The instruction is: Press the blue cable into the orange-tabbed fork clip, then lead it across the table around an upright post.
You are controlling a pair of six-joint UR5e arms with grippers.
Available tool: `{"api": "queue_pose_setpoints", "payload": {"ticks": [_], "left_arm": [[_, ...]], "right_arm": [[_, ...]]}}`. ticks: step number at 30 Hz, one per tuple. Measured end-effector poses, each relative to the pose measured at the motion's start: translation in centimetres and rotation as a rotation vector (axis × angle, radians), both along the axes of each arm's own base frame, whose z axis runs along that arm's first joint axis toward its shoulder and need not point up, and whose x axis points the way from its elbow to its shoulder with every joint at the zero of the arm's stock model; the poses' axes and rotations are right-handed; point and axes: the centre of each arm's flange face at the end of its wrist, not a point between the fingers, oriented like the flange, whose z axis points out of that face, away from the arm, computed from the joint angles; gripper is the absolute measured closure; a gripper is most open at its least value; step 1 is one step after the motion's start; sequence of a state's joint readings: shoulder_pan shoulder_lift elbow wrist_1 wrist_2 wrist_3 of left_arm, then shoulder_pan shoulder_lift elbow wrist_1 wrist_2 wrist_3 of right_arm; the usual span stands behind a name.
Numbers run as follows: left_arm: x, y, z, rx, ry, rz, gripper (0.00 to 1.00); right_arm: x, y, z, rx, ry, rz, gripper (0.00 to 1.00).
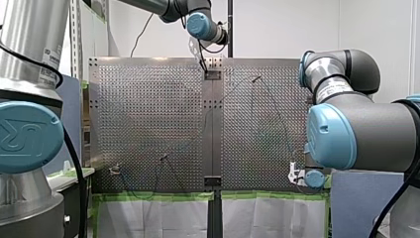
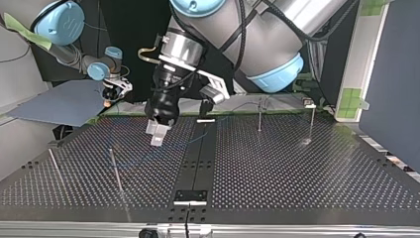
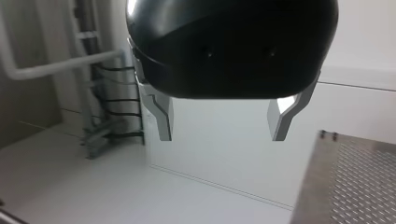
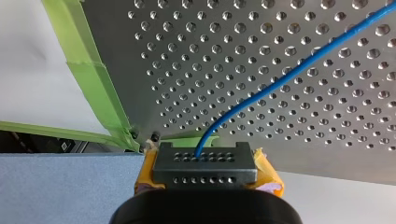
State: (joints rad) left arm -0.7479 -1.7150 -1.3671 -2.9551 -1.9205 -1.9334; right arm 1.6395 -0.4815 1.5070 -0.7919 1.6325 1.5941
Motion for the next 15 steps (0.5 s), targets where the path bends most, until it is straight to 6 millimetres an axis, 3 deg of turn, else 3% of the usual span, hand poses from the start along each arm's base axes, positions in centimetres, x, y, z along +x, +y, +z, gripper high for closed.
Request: {"api": "queue_pose_setpoints", "payload": {"ticks": [15], "left_arm": [[-3.5, 3.6, 2.1, -0.141, -0.088, -0.021, 0.01]], "right_arm": [[0.1, 0.0, 0.0, -0.002, 0.0, 0.001, 1.0]]}}
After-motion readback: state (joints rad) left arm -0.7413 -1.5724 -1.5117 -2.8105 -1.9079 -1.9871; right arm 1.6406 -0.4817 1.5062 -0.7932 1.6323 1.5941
